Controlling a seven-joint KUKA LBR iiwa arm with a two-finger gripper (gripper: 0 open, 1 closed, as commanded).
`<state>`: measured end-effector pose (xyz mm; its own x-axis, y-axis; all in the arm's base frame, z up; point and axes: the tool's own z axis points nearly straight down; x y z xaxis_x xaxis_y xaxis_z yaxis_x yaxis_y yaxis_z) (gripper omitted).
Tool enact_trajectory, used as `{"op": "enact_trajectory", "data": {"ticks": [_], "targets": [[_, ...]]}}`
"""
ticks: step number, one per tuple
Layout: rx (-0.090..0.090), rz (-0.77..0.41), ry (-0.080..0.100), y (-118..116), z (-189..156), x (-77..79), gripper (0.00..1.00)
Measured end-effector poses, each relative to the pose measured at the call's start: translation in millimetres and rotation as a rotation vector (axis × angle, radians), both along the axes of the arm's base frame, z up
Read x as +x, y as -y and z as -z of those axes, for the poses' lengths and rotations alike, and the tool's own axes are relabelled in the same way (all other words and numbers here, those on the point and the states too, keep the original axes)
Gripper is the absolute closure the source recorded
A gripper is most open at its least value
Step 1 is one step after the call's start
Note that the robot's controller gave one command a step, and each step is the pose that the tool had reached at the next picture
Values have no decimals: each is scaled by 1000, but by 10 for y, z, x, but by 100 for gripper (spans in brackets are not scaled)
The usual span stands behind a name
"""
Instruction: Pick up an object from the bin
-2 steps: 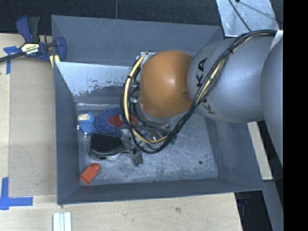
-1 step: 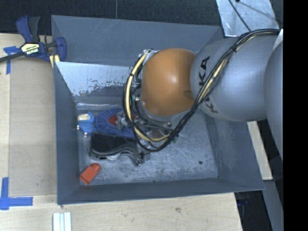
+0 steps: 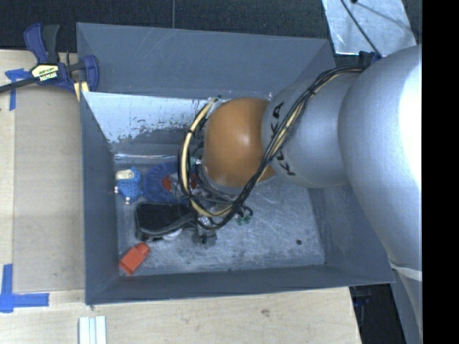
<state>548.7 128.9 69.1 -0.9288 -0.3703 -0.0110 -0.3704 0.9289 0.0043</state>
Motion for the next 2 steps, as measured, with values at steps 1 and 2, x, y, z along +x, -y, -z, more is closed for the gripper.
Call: {"op": "enact_trajectory", "data": {"ticks": [1, 2], "targets": [[4, 0, 10, -20, -68, 30, 100], [-8, 27, -4, 28, -1576, 61, 100]]}}
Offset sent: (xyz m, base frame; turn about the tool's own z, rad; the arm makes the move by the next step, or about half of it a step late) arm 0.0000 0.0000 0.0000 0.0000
